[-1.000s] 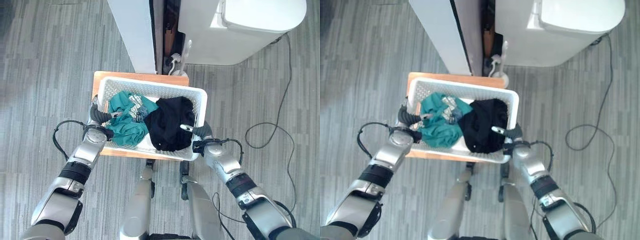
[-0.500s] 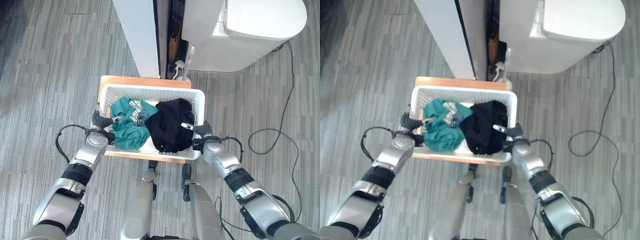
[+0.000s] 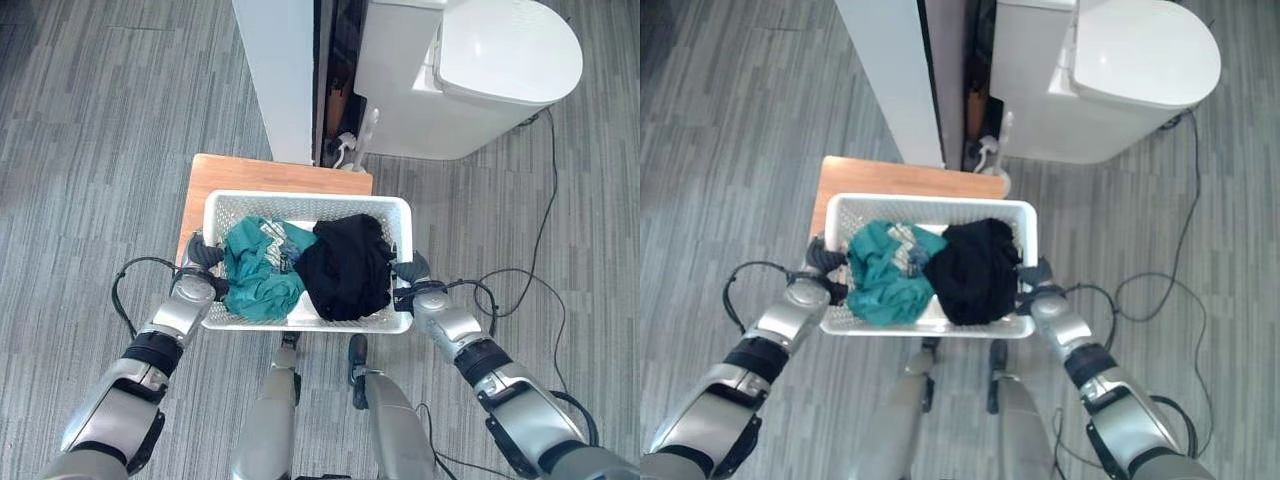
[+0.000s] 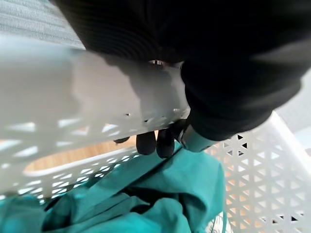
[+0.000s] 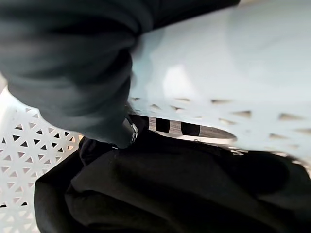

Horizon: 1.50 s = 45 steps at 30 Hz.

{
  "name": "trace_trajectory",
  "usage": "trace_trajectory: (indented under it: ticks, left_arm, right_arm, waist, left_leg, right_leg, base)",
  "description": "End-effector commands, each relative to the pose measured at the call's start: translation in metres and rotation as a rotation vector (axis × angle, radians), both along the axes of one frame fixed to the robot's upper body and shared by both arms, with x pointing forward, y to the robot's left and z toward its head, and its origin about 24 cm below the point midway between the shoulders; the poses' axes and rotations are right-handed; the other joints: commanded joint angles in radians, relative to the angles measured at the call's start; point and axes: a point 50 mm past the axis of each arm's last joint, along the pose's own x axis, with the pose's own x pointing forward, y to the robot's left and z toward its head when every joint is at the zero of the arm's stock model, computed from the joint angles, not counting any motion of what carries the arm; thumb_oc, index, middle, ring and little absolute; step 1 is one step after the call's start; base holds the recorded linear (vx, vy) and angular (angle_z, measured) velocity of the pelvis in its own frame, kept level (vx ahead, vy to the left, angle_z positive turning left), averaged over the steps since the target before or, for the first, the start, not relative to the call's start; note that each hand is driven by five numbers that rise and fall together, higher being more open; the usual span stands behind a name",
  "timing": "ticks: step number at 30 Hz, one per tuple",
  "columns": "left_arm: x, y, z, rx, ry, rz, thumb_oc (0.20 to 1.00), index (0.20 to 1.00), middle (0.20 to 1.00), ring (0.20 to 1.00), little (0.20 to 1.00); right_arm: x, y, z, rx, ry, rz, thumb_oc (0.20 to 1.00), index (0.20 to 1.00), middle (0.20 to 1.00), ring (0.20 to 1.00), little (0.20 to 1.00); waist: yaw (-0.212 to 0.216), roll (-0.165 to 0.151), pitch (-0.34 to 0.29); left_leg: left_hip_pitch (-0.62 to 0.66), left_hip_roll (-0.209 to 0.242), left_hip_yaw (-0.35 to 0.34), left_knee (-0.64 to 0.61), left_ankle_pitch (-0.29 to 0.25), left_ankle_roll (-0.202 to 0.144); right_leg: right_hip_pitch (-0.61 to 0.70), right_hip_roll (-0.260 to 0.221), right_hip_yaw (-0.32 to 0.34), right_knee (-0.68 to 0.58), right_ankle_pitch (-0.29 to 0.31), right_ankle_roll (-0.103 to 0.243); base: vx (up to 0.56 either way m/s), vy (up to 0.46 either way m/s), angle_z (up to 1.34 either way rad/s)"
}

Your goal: Grab the laundry basket,head to the washer,open it,put in the laundry and shut it.

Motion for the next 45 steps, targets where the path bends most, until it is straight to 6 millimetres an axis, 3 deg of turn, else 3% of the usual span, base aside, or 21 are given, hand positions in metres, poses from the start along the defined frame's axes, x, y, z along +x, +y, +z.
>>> trace_trajectory:
  ticks: [1,12,14,22,32,39,45]
  left_arm:
    - [0.005,-0.058,0.001,-0.029,-0.004,-0.258,0.200,0.200,0.200,0.200,0.200]
    - [0.002,-0.050,0.003,-0.006,-0.012,-0.254,0.200,0.200,0.200,0.200,0.200]
    - [0.002,-0.047,0.011,-0.012,-0.052,-0.260,0.200,0.200,0.200,0.200,0.200]
    - [-0.013,-0.035,0.014,-0.076,-0.100,-0.288,0.200,0.200,0.200,0.200,0.200]
    - [-0.033,-0.014,0.020,-0.008,-0.144,-0.303,0.200,0.200,0.200,0.200,0.200]
    - [-0.043,-0.013,0.029,0.037,-0.174,-0.362,0.200,0.200,0.200,0.200,0.200]
    - [-0.046,-0.017,0.034,0.044,-0.185,-0.400,0.200,0.200,0.200,0.200,0.200]
  right_arm:
    - [-0.001,0.065,0.024,0.164,-0.088,0.227,0.200,0.200,0.200,0.200,0.200]
    - [-0.002,0.061,0.027,0.094,-0.117,0.253,0.200,0.200,0.200,0.200,0.200]
    - [-0.001,0.053,0.029,0.075,-0.130,0.246,0.200,0.200,0.200,0.200,0.200]
    - [-0.008,0.033,0.030,0.008,-0.168,0.239,0.200,0.200,0.200,0.200,0.200]
    - [-0.028,-0.006,0.038,0.010,-0.241,0.200,0.200,0.200,0.200,0.200,0.200]
    - [-0.033,-0.031,0.055,0.004,-0.300,0.192,0.200,0.200,0.200,0.200,0.200]
    - [-0.037,-0.040,0.055,0.018,-0.278,0.198,0.200,0.200,0.200,0.200,0.200]
  waist:
    - [-0.002,-0.007,0.031]
    - [-0.004,0.000,0.029]
    - [-0.005,0.002,0.020]
    - [-0.008,0.003,-0.009]
    - [-0.027,-0.006,-0.070]
    - [-0.040,-0.009,-0.111]
    - [-0.043,-0.006,-0.137]
  left_leg:
    - [-0.052,0.002,0.040,0.081,-0.125,0.061]
    - [-0.051,0.005,0.043,0.081,-0.129,0.063]
    - [-0.041,0.004,0.043,0.077,-0.131,0.062]
    - [-0.007,0.005,0.048,0.076,-0.148,0.064]
    - [0.073,0.012,0.055,0.072,-0.175,0.066]
    - [0.194,0.020,0.055,0.057,-0.203,0.062]
    - [0.262,0.026,0.053,0.042,-0.210,0.058]
  right_leg:
    - [0.024,-0.086,-0.037,-0.169,0.106,0.030]
    - [0.024,-0.083,-0.032,-0.165,0.102,0.026]
    - [0.031,-0.083,-0.030,-0.164,0.099,0.028]
    - [0.057,-0.086,-0.023,-0.156,0.088,0.029]
    - [0.119,-0.084,-0.008,-0.144,0.063,0.034]
    - [0.227,-0.071,-0.008,-0.152,0.032,0.039]
    - [0.288,-0.063,-0.011,-0.164,0.019,0.039]
  base:
    - [0.00,0.000,0.00]
    - [0.00,0.000,0.00]
    - [0.00,0.000,0.00]
    - [0.01,-0.003,-0.01]
    - [0.04,-0.017,-0.05]
    - [0.08,-0.033,-0.03]
    - [0.06,-0.051,0.01]
